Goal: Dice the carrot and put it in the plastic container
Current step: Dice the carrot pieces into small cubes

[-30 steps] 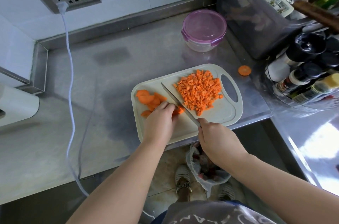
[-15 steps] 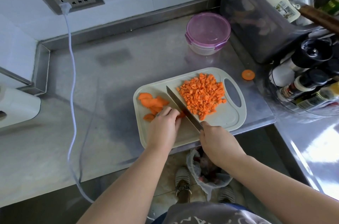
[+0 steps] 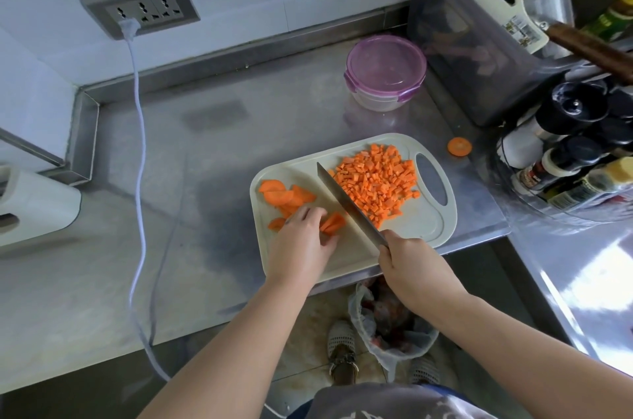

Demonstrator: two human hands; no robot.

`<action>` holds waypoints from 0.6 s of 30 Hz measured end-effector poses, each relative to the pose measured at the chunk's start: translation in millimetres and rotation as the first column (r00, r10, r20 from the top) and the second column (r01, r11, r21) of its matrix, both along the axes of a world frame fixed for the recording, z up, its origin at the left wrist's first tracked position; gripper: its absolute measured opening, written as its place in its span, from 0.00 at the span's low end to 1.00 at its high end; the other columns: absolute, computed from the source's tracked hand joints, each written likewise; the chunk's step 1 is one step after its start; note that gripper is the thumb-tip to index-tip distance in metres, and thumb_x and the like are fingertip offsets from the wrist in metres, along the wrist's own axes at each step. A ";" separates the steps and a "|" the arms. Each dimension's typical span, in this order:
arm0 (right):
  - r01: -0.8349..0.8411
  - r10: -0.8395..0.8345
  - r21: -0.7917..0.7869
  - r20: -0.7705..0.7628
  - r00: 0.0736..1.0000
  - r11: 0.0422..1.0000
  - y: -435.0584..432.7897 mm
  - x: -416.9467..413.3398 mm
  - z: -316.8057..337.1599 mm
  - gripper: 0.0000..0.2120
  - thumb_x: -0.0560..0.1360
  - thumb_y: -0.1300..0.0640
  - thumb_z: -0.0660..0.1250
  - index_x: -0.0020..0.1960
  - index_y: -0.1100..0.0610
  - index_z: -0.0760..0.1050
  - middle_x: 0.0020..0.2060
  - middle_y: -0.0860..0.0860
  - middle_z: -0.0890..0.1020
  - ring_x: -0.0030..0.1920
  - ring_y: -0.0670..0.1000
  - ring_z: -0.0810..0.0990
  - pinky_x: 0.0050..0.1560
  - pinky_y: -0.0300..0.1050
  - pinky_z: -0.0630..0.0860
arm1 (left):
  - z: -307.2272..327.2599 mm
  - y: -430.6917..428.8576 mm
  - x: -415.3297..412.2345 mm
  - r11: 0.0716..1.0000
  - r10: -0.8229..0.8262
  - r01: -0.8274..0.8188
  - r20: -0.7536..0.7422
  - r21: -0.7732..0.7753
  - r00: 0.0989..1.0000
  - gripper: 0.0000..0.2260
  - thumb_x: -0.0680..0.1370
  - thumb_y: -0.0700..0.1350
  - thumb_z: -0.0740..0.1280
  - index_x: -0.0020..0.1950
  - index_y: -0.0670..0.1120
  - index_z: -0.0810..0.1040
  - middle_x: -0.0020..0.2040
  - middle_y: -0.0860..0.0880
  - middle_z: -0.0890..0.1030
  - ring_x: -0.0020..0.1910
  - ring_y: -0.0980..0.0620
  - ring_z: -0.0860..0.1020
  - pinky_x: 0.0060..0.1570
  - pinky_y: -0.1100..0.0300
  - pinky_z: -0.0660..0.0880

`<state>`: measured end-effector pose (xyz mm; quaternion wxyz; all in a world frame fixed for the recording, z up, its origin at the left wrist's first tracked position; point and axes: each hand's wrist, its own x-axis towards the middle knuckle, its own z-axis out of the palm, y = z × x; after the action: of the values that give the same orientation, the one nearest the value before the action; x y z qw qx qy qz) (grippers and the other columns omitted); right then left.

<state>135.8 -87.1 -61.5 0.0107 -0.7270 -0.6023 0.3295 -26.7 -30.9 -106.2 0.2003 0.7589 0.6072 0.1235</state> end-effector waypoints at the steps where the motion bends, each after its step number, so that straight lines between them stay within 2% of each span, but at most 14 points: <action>1: 0.000 0.000 0.002 -0.001 1.000 1.000 0.1 0.0 0.2 0.11 0.82 0.54 0.51 0.57 0.56 0.70 0.43 0.55 0.80 0.42 0.58 0.80 0.45 0.56 0.78 | 0.9 0.3 1.5 1.000 0.006 -0.007 -0.014 -0.017 1.000 0.15 0.75 0.50 0.69 0.59 0.46 0.77 0.59 0.52 0.76 0.54 0.50 0.77 0.44 0.59 0.72; 7: -0.003 0.003 0.003 0.002 1.000 1.000 1.9 0.4 -0.4 0.12 0.82 0.54 0.51 0.57 0.57 0.71 0.43 0.55 0.80 0.42 0.58 0.80 0.45 0.55 0.78 | 2.3 6.6 10.0 0.996 0.070 -0.070 0.001 -0.055 0.998 0.07 0.76 0.49 0.68 0.48 0.45 0.79 0.49 0.51 0.76 0.45 0.49 0.78 0.38 0.55 0.73; 11: -0.006 0.006 0.017 -0.007 1.000 1.000 3.5 -0.5 -3.7 0.10 0.82 0.54 0.52 0.53 0.56 0.70 0.41 0.54 0.79 0.40 0.57 0.79 0.44 0.56 0.79 | 5.6 11.9 15.1 0.993 0.101 -0.102 -0.016 -0.067 0.995 0.08 0.76 0.47 0.67 0.51 0.45 0.79 0.50 0.49 0.76 0.47 0.49 0.77 0.37 0.59 0.66; 18: -0.025 0.025 0.013 0.006 1.000 1.000 8.9 3.0 -8.2 0.07 0.82 0.55 0.51 0.48 0.54 0.65 0.37 0.53 0.77 0.38 0.56 0.78 0.41 0.53 0.78 | 7.2 15.7 18.6 0.990 0.122 -0.122 -0.006 -0.077 0.993 0.08 0.75 0.46 0.68 0.52 0.45 0.80 0.50 0.49 0.76 0.45 0.49 0.77 0.36 0.60 0.65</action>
<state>138.8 -78.2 -69.7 0.0094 -0.7203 -0.6136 0.3233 -8.1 -15.2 -99.0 0.2211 0.7121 0.6570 0.1113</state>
